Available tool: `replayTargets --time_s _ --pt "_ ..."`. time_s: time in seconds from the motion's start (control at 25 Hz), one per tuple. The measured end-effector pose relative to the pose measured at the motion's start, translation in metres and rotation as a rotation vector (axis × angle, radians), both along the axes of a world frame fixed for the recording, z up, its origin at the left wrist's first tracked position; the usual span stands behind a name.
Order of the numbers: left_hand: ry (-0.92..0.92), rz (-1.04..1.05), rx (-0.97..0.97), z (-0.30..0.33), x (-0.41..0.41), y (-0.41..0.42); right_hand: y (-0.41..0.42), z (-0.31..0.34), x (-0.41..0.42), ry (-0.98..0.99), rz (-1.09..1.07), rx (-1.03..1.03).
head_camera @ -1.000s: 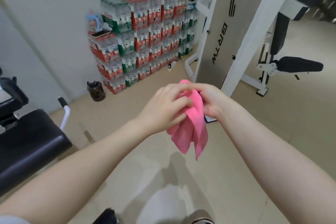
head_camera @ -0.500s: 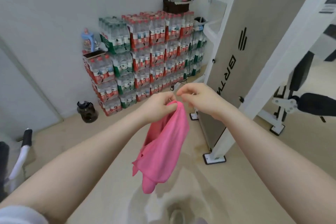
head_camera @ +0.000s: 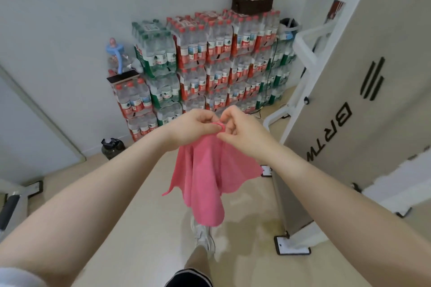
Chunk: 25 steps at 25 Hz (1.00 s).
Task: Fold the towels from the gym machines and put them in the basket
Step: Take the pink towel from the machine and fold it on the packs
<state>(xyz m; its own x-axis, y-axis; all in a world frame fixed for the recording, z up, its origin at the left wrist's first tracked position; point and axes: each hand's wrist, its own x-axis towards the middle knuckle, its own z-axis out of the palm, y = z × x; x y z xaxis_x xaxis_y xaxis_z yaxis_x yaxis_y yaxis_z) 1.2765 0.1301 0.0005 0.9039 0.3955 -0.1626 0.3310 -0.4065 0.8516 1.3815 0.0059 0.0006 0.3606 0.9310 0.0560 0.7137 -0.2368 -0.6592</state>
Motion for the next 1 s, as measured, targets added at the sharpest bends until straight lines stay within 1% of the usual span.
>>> replayTargets --time_s 0.16,0.32,0.4,0.52,0.56,0.68,0.84,0.88,0.92,1.0 --pt "-0.076 0.058 0.004 0.005 0.069 0.086 0.093 -0.003 0.074 -0.121 -0.024 0.116" --pt "-0.124 0.101 -0.036 0.020 0.128 0.178 0.191 0.010 0.138 -0.201 -0.108 0.114" --pt "-0.103 0.072 -0.038 0.021 0.150 0.212 0.226 0.011 0.164 -0.217 -0.159 0.078" --pt "-0.016 0.057 -0.066 0.012 0.178 0.261 0.279 -0.002 0.207 -0.238 -0.241 0.004" --pt "0.011 0.057 -0.079 0.008 0.186 0.275 0.294 -0.007 0.219 -0.198 -0.253 0.014" --pt "0.097 0.098 -0.085 -0.003 0.207 0.318 0.346 -0.017 0.253 0.042 -0.296 0.113" --pt "0.195 0.151 0.006 -0.020 0.239 0.384 0.424 -0.027 0.315 0.419 -0.482 0.281" --pt "0.215 0.199 0.039 -0.025 0.249 0.403 0.442 -0.029 0.333 0.469 -0.519 0.311" --pt "0.235 0.264 0.070 -0.029 0.259 0.422 0.460 -0.029 0.351 0.475 -0.535 0.323" --pt "0.253 0.423 0.146 -0.033 0.280 0.459 0.495 -0.027 0.388 0.502 -0.513 0.336"
